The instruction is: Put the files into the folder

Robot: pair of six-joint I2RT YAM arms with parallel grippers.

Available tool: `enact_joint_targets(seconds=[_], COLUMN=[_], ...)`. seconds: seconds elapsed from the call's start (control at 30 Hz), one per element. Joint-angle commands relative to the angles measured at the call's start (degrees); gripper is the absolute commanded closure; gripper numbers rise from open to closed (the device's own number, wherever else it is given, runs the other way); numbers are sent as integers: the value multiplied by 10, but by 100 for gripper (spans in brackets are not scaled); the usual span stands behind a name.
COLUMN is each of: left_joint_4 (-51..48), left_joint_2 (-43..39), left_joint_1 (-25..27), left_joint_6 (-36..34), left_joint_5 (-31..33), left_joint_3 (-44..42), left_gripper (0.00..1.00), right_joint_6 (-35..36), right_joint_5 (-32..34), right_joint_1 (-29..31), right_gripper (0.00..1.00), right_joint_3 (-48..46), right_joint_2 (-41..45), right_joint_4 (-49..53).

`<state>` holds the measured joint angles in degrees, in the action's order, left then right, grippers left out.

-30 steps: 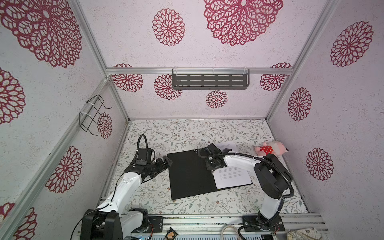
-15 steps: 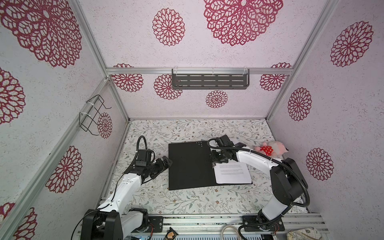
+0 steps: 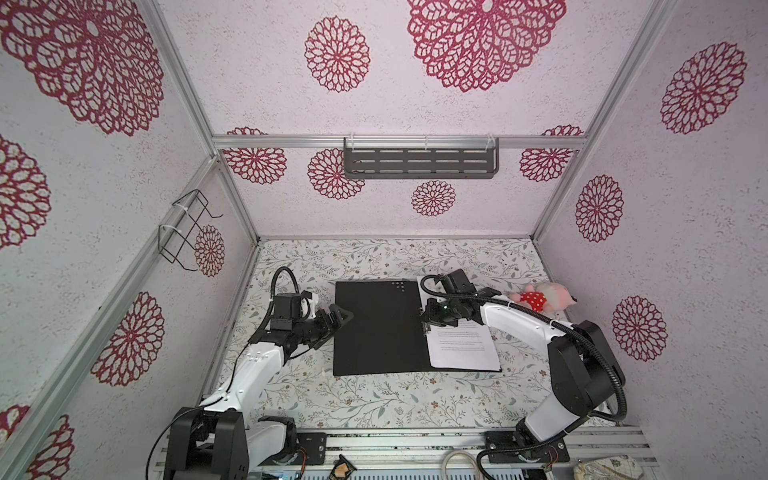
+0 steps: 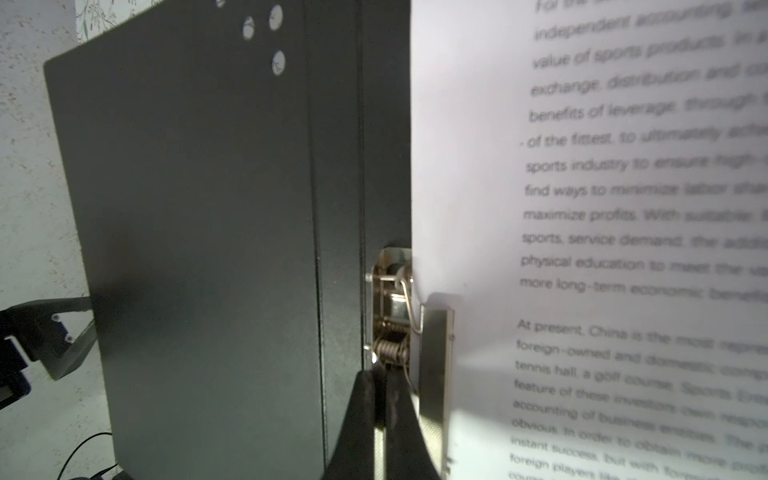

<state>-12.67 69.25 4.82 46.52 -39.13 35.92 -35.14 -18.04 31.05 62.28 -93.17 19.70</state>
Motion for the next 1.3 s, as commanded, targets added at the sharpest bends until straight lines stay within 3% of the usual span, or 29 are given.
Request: enact_joint_targets(seconds=[0.0, 0.2, 0.43, 0.7, 1.13, 1.27], left_joint_4=[65, 99, 15, 7, -20, -34], left_joint_2=[13, -7, -39, -59, -77, -81], left_joint_1=[-3, -3, -2, -2, 1, 1], left_joint_6=[20, 41, -4, -5, -10, -13], left_joint_5=[-77, -102, -87, -107, -111, -111], left_joint_3=[7, 16, 49, 57, 88, 108], left_gripper=[1, 2, 2, 1, 1, 1], right_joint_6=[-12, -10, -26, -93, -204, -207], right_joint_5=[-24, -16, 12, 59, 78, 86], right_joint_1=[-3, -3, 22, 85, 149, 172], right_gripper=[100, 100, 100, 100, 100, 93], right_joint_3=[1, -8, 2, 42, 112, 163], right_joint_2=[32, 24, -25, -119, -214, -255], right_joint_4=[-36, -41, -67, -118, -190, -180])
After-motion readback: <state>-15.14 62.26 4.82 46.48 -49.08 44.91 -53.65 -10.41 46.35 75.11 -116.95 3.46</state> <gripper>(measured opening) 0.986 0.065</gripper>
